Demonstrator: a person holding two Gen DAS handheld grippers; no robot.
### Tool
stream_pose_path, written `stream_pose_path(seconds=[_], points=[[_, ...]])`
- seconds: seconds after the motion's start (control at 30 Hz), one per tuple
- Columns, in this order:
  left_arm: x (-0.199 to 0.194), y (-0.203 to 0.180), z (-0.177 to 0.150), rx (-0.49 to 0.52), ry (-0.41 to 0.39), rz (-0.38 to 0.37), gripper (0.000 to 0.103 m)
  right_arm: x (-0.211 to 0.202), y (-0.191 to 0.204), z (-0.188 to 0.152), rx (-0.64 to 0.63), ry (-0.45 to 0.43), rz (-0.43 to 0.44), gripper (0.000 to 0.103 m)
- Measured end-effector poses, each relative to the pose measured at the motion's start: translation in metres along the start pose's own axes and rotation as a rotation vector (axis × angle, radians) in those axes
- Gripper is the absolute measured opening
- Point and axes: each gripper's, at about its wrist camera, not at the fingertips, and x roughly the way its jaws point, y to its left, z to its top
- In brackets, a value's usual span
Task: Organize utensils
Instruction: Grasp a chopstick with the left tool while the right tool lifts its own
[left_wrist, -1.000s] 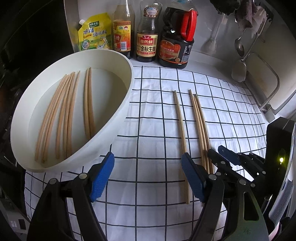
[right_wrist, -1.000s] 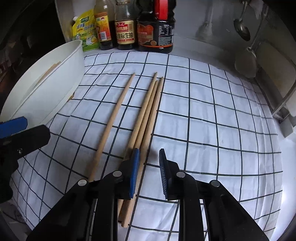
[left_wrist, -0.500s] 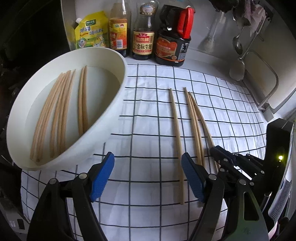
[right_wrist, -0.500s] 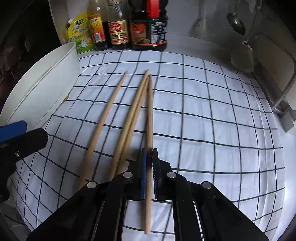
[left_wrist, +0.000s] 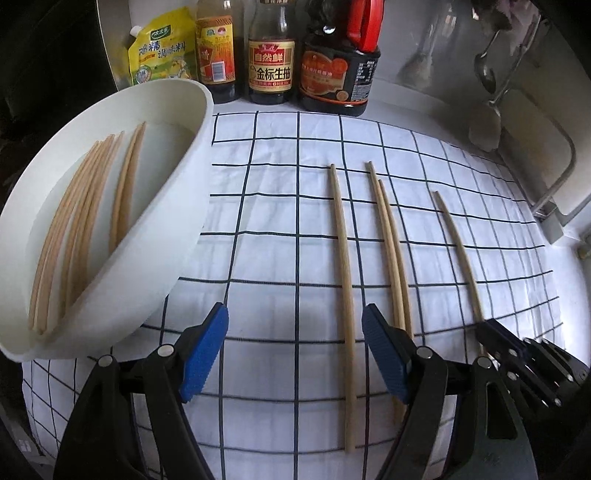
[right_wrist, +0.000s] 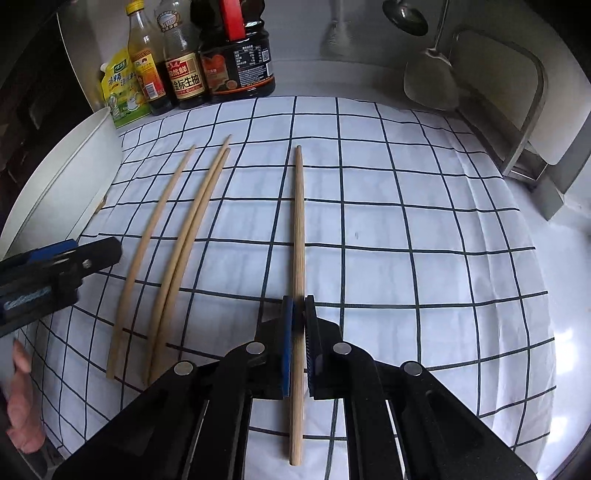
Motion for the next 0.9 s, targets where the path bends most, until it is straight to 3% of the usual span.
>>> stream_pose_path(seconds=[0.17,0.33,0.67,0.77,0.9], points=[[0.010,-0.002,0.002,0.011,0.010,0.019,0.074,0.002,0.001,0.003,-0.006,0.004,-0.007,0.007],[0.018,-0.003,0.001,0.026,0.018,0.037,0.074,0.004,0.000,0.006,-0.015,-0.003,-0.048,0.023],[0.024,-0.012,-0.003,0.047,0.016,0.046,0.075,0.010,0.005,0.013,-0.051,-0.020,-0.058,0.024],[0.020,-0.015,-0.006,0.067,0.007,0.033,0.057,0.011,0.009,0.014,-0.068,-0.022,-0.049,0.016],[0.015,-0.018,-0.008,0.079,0.011,0.013,0.016,0.012,0.013,0.014,-0.081,-0.024,-0.040,0.007]])
